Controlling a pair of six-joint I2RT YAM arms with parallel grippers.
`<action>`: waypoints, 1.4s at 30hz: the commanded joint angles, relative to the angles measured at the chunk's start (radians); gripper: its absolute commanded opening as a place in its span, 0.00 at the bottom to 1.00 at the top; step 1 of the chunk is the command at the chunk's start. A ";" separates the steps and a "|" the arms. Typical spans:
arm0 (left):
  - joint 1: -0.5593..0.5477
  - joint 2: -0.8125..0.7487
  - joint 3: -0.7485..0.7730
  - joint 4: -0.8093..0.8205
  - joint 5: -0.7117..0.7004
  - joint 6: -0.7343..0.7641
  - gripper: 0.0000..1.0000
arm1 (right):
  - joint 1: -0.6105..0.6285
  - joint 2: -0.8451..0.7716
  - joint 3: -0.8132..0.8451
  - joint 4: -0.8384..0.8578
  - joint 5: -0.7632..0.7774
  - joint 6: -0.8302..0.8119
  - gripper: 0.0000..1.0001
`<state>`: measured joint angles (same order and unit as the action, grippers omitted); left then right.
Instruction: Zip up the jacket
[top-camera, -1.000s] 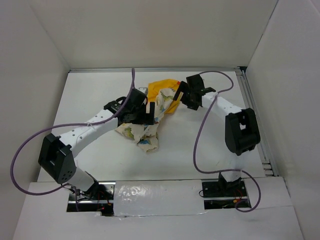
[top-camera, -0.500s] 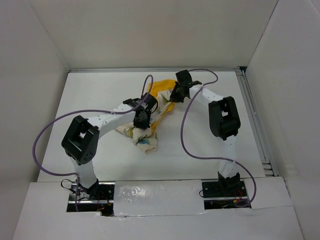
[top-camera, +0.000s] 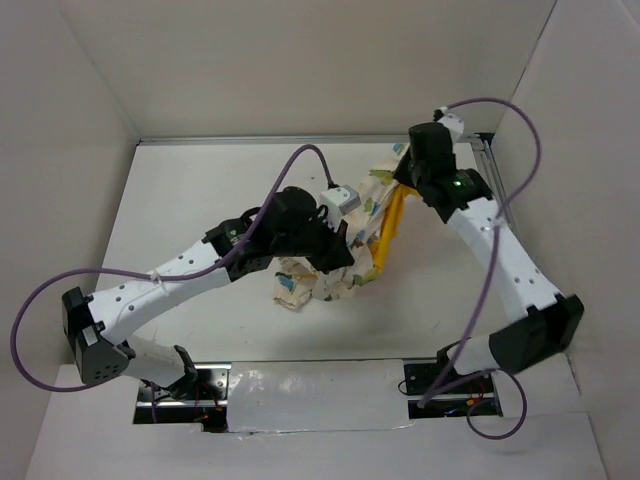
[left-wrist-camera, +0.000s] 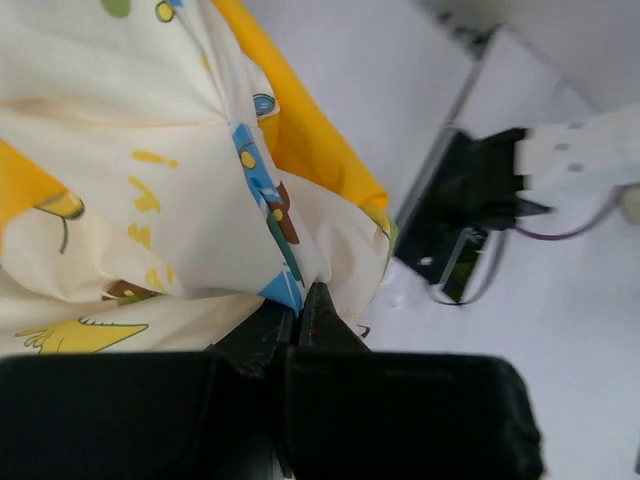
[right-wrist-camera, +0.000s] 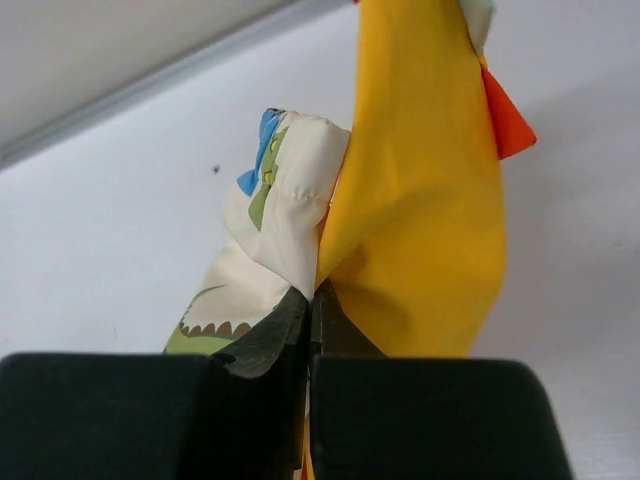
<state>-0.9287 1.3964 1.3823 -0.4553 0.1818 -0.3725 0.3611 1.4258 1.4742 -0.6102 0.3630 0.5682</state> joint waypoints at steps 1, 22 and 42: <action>-0.036 -0.037 0.044 0.063 0.165 0.015 0.00 | -0.017 -0.091 0.049 -0.149 0.212 -0.066 0.00; 0.670 0.218 0.026 -0.102 0.314 -0.155 0.79 | 0.070 0.541 0.588 -0.309 0.167 -0.152 1.00; 0.427 0.285 -0.108 -0.120 -0.149 -0.146 0.99 | -0.003 -0.280 -0.782 0.093 -0.125 0.289 1.00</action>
<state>-0.5053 1.6623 1.2770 -0.5507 0.1734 -0.5034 0.3885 1.1374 0.7029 -0.6205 0.2691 0.7834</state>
